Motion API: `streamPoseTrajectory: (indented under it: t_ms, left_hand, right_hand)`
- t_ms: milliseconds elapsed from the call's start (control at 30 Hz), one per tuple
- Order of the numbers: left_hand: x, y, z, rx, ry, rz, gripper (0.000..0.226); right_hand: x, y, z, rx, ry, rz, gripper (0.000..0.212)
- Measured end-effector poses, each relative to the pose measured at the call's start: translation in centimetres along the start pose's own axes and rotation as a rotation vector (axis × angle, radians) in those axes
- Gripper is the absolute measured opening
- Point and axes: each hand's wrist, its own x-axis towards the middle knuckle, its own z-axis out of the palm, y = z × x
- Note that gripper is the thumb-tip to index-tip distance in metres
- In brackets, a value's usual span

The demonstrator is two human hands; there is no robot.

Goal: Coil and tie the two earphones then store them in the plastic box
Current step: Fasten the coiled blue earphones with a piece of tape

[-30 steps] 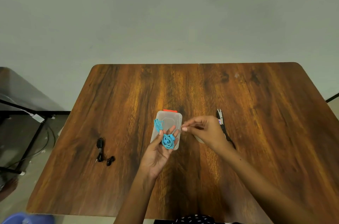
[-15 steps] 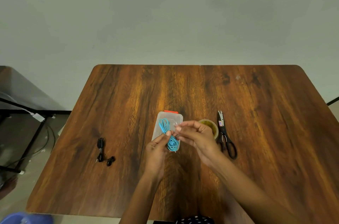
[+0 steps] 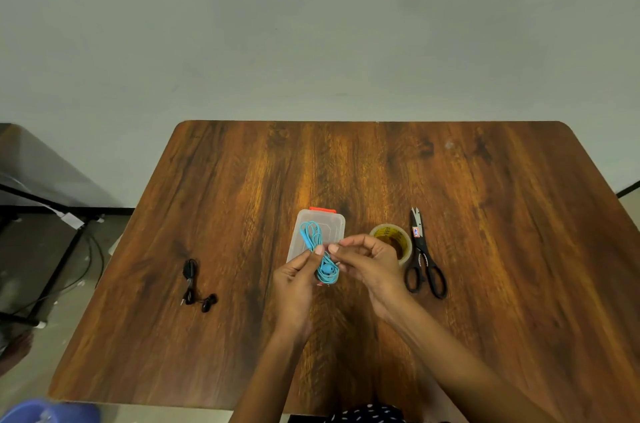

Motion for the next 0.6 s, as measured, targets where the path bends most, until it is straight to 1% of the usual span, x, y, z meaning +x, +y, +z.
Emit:
streamPoseTrajectory:
  t_ms: [133,233,300,400,600]
  left_hand:
    - [-0.1,0.0,0.3,0.027,0.022,0.038,0.035]
    - [-0.3,-0.1,0.5,0.053,0.035,0.052,0.038]
    - [-0.5,-0.3,0.7,0.061,0.044,0.038,0.036]
    - [-0.6,-0.4,0.8,0.051,0.049,0.004,0.029]
    - [-0.6,-0.7,1.2,0.094,0.013,-0.027,0.027]
  right_hand:
    - [0.0,0.4,0.0,0.017,0.005,0.023,0.028]
    - [0.0,0.6,0.1,0.010,0.009,0.033,0.025]
    - [0.0,0.6,0.3,0.013,0.010,0.041,0.024]
    - [0.1,0.7,0.4,-0.001,0.022,0.048,0.024]
    - [0.2,1.1,0.5,-0.044,0.052,0.051,0.022]
